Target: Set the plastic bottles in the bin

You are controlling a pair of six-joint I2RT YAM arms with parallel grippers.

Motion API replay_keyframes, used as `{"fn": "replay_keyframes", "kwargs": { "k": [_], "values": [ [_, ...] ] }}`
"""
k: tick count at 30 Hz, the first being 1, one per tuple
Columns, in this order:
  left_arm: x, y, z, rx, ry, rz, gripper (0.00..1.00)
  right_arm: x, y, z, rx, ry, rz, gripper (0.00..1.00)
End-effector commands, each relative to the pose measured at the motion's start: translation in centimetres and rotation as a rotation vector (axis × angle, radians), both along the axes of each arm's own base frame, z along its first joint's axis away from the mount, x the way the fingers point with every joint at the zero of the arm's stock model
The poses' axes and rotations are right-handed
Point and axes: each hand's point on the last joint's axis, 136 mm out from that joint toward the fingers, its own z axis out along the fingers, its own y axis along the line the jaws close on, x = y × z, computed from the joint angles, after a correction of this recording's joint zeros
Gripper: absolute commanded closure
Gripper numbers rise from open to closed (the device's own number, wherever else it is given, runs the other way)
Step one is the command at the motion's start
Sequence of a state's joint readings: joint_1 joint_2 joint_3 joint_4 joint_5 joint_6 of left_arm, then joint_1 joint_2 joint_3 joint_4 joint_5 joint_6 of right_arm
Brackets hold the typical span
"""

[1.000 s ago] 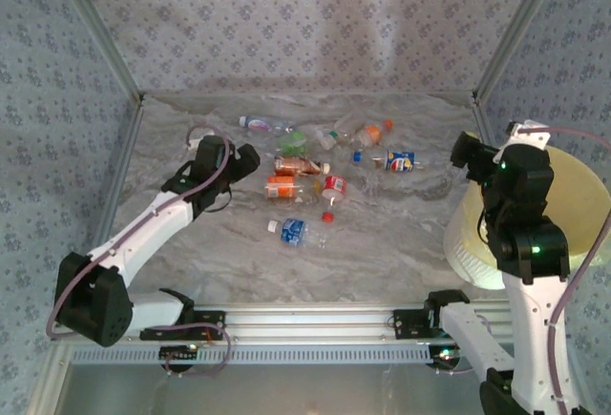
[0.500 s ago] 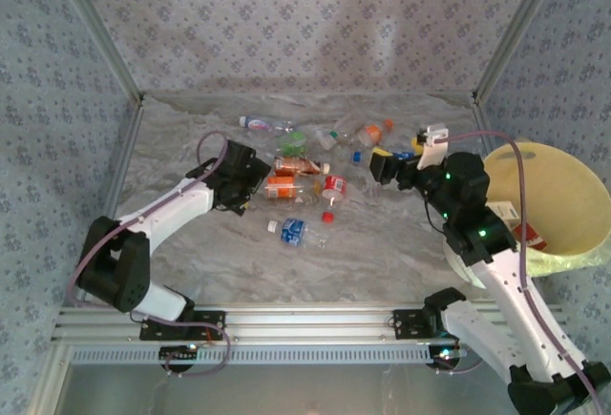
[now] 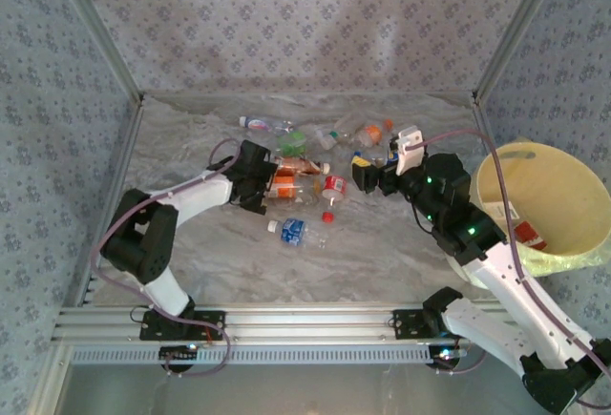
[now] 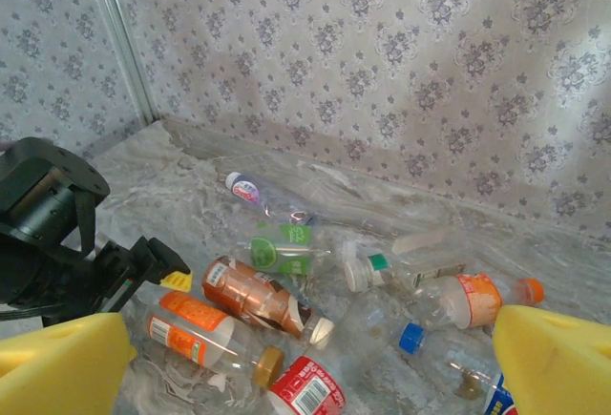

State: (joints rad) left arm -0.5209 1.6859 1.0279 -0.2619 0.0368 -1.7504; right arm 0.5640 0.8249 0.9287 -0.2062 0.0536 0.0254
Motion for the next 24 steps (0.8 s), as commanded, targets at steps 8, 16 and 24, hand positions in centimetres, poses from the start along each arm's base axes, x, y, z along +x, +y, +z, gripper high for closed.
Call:
{"fn": "replay_keyframes", "kwargs": {
  "k": [8,16,24],
  "values": [
    [1.6,-0.4,-1.9,0.002,-0.010,0.082,0.25,-0.2,-0.3,1.0,-0.042,-0.035,-0.026,0.00],
    [2.4,1.1,-2.2,0.032,-0.079,0.096,0.44,0.0,0.4,0.2,-0.054,-0.013,-0.010,0.00],
    [3.0,2.4,1.6,0.103,-0.216,0.030,0.53,0.6,2.2,-1.7,-0.033,0.029,0.034,0.00]
  ]
}}
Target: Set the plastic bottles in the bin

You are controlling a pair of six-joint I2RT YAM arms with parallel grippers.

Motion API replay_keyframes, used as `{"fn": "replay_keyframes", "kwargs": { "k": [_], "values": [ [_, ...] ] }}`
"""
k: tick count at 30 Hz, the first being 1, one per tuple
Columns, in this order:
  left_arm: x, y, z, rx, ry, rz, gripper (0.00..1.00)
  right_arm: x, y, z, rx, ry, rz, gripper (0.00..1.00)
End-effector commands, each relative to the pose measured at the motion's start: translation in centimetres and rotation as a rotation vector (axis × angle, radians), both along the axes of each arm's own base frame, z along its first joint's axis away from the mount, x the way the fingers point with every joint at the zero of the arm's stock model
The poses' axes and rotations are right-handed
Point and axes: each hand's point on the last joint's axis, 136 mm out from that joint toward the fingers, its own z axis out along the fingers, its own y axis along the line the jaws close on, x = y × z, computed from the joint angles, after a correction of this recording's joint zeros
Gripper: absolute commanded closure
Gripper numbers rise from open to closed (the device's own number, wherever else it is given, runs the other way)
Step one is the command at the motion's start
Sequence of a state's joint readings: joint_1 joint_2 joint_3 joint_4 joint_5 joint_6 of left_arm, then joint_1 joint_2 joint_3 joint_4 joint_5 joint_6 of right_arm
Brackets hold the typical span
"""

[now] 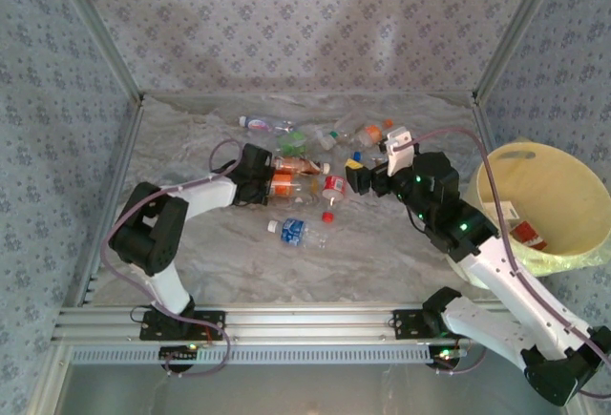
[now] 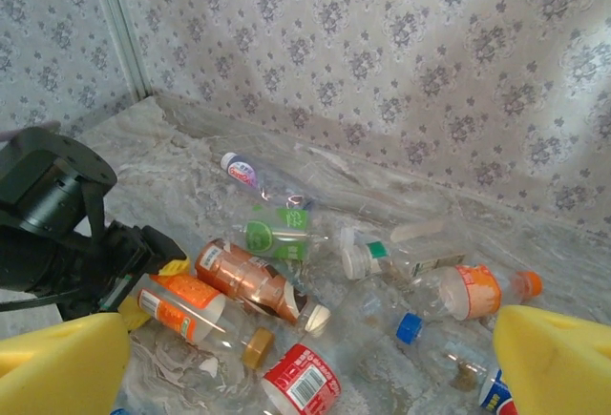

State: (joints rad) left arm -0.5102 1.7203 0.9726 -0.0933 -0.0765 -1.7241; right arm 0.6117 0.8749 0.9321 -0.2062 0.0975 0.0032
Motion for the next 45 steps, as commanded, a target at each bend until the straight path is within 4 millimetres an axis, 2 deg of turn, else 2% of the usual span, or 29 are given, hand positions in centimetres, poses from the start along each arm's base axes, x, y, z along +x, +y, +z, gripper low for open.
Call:
{"fn": "replay_keyframes", "kwargs": {
  "k": [1,6,12,17,20,26,29,36,43,45],
  "values": [
    [0.6,1.2,3.2,0.057,-0.110,-0.035,0.54,0.2,1.3,-0.7,0.018,0.017,0.037,0.00],
    [0.9,1.1,7.6,0.133,-0.242,-0.156,0.55,0.8,3.2,-2.0,0.013,0.058,0.100,0.00],
    [1.6,0.2,15.4,0.258,-0.516,-0.348,0.55,1.4,4.0,-2.5,0.040,0.069,0.106,0.00],
    [1.2,-2.9,23.6,0.335,-0.783,-0.609,0.55,0.6,4.6,-2.5,0.073,0.082,0.161,0.00],
    [0.2,-5.1,27.4,0.318,-0.913,-0.755,0.55,0.1,4.7,-2.0,0.083,0.088,0.200,0.00],
    [-2.2,-9.1,32.8,0.210,-1.105,-0.968,0.55,-0.7,5.6,-0.7,0.100,0.118,0.284,0.00],
    [-3.4,-10.5,34.6,0.178,-1.183,-1.020,0.55,-0.6,6.1,-0.4,0.114,0.136,0.301,0.00],
    [-5.8,-13.6,36.6,0.066,-1.284,-1.129,0.55,0.6,7.1,0.3,0.171,0.185,0.291,0.00],
    [-7.5,-16.3,36.4,0.069,-1.310,-1.256,0.56,0.9,7.0,1.0,0.162,0.245,0.306,0.00],
    [-7.9,-16.9,36.4,0.076,-1.317,-1.281,0.56,1.1,6.5,0.3,0.151,0.287,0.272,0.00]
  ]
}}
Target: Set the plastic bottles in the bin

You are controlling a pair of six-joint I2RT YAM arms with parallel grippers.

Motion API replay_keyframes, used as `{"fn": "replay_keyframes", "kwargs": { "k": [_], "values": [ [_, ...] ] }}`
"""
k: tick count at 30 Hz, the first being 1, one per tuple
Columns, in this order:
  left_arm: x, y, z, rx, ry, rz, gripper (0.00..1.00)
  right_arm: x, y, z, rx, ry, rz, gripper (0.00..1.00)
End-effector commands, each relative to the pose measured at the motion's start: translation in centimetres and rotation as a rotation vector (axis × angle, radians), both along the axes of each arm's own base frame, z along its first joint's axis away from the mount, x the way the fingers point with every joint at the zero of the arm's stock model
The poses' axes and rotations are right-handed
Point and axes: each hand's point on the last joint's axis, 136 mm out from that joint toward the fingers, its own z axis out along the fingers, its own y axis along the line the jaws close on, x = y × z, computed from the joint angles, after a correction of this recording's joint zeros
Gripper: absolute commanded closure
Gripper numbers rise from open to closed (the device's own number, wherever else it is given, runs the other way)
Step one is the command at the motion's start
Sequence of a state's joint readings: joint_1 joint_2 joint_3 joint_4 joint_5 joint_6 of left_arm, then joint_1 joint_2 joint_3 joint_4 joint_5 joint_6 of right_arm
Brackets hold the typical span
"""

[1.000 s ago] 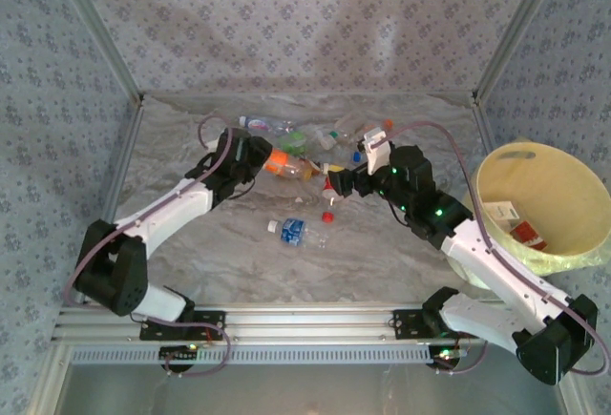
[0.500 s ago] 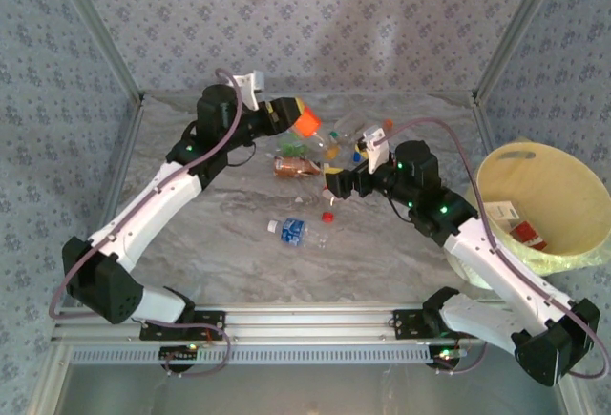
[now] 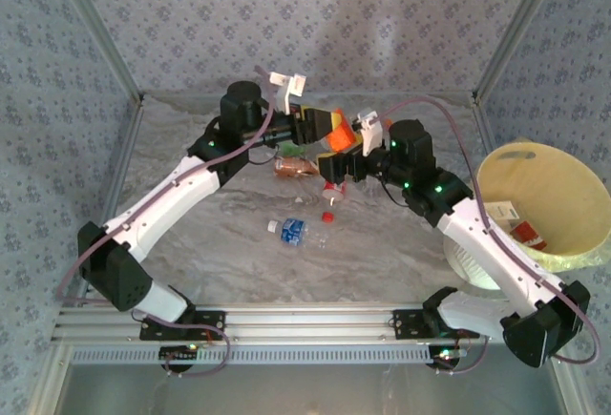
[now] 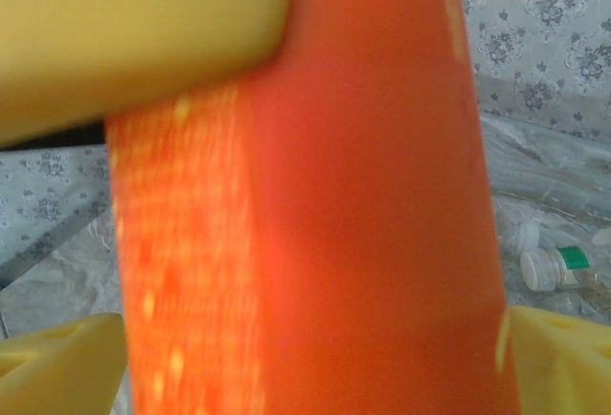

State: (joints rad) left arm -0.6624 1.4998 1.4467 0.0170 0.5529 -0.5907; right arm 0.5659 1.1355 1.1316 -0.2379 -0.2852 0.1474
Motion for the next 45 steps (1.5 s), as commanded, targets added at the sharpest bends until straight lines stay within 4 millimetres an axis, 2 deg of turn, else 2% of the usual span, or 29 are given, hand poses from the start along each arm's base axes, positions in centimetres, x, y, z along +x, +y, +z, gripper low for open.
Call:
{"fn": "replay_keyframes", "kwargs": {
  "k": [1,3,9,14,22,26,27,29,31,36,40,41,45],
  "values": [
    [-1.5,-0.9,2.4,-0.007,-0.098,-0.072,0.56,-0.1,-0.7,0.8,-0.002,0.064,-0.029,0.01],
    [-1.6,-1.2,2.5,-0.002,-0.111,-0.076,0.56,0.0,-1.1,0.7,-0.012,0.091,-0.056,0.03],
    [-1.9,-2.1,2.1,0.023,-0.116,-0.101,0.56,0.1,-1.4,1.1,0.005,0.078,-0.079,0.24],
    [-1.8,-2.3,1.7,0.035,-0.111,-0.102,0.56,-0.2,-1.9,1.5,0.024,0.060,-0.093,0.35],
    [-1.6,-2.1,1.4,0.048,-0.081,-0.083,0.46,-0.1,-2.9,1.8,0.013,0.044,-0.142,0.49],
    [-1.3,-1.6,1.5,0.063,-0.093,-0.045,0.31,0.5,-3.6,1.3,-0.025,0.035,-0.196,0.53],
    [-1.3,-1.4,1.6,0.066,-0.098,-0.037,0.23,0.5,-3.7,-0.2,-0.050,0.056,-0.198,0.54],
    [-1.4,-1.0,2.0,0.054,-0.107,-0.035,0.06,0.6,-4.0,-0.5,-0.064,0.055,-0.216,0.55],
    [-1.8,-0.5,2.8,0.030,-0.133,-0.038,0.02,0.8,-4.6,-0.7,-0.085,0.052,-0.247,0.56],
    [-0.1,2.7,2.8,0.049,-0.214,0.160,0.02,1.2,-7.2,-1.1,-0.182,0.034,-0.367,0.59],
    [2.2,8.1,1.6,0.094,-0.195,0.488,0.02,0.9,-9.6,-1.2,-0.260,0.011,-0.456,0.59],
    [2.5,9.2,1.3,0.102,-0.191,0.541,0.02,0.8,-10.2,0.4,-0.253,-0.023,-0.485,0.60],
    [3.8,13.5,-1.0,0.122,-0.110,0.712,0.02,0.0,-12.6,2.2,-0.318,-0.107,-0.549,0.60]
  ]
}}
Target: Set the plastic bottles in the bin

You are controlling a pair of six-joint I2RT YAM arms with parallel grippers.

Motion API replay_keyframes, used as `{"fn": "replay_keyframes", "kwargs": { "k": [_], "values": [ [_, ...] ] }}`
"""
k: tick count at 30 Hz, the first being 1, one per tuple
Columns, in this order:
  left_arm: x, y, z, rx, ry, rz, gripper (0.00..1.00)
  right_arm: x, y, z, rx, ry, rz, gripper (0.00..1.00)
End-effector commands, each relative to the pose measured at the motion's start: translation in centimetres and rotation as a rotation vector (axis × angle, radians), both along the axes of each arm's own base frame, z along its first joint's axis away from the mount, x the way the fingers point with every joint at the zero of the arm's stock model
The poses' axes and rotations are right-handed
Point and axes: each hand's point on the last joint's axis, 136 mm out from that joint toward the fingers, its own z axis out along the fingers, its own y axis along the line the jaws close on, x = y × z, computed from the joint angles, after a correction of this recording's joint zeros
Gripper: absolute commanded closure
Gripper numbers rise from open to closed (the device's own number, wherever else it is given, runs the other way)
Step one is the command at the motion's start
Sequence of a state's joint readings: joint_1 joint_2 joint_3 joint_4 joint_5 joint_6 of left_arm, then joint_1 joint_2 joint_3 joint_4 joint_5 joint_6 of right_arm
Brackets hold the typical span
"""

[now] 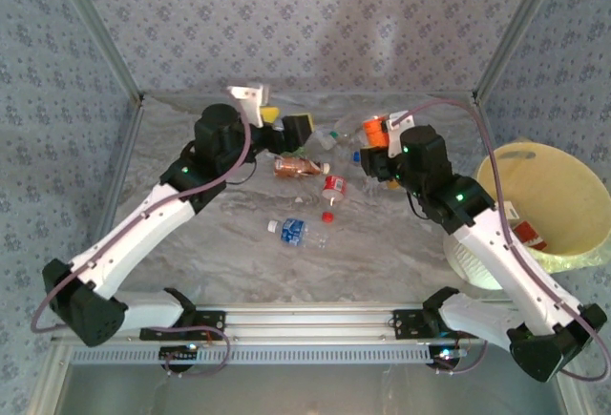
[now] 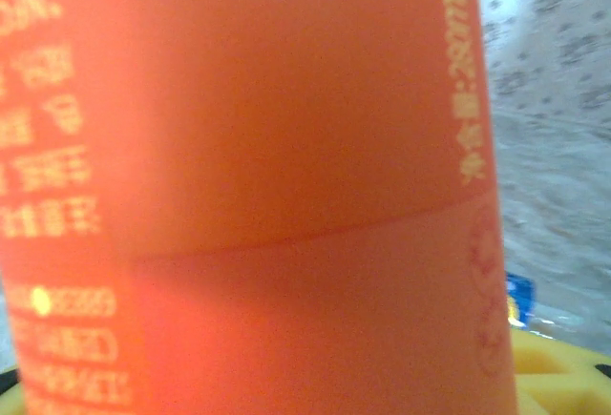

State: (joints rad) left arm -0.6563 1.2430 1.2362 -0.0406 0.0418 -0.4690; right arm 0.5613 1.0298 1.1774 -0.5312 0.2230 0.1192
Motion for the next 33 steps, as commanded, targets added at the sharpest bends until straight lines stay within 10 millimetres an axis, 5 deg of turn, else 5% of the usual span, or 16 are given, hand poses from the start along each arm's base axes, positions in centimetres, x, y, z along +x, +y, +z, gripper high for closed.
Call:
{"fn": "replay_keyframes", "kwargs": {
  "k": [1,7,15,24,33],
  "values": [
    [2.2,4.8,-0.9,-0.027,0.022,0.228,0.02,-1.1,-3.1,3.6,-0.113,-0.113,-0.072,0.60],
    [3.2,8.7,-5.1,-0.024,0.145,0.342,0.02,-2.8,-7.2,6.3,-0.219,-0.188,-0.189,0.59],
    [3.8,10.6,-8.0,-0.024,0.206,0.409,0.02,-4.2,-13.8,8.5,-0.201,-0.265,-0.477,0.65],
    [4.4,10.8,-9.5,-0.046,0.259,0.419,0.02,-6.2,-20.9,8.1,-0.049,-0.240,-0.736,0.66],
    [4.5,11.6,-10.2,-0.040,0.278,0.450,0.02,-9.7,-27.3,5.2,-0.102,-0.145,-1.081,0.58]
  ]
}}
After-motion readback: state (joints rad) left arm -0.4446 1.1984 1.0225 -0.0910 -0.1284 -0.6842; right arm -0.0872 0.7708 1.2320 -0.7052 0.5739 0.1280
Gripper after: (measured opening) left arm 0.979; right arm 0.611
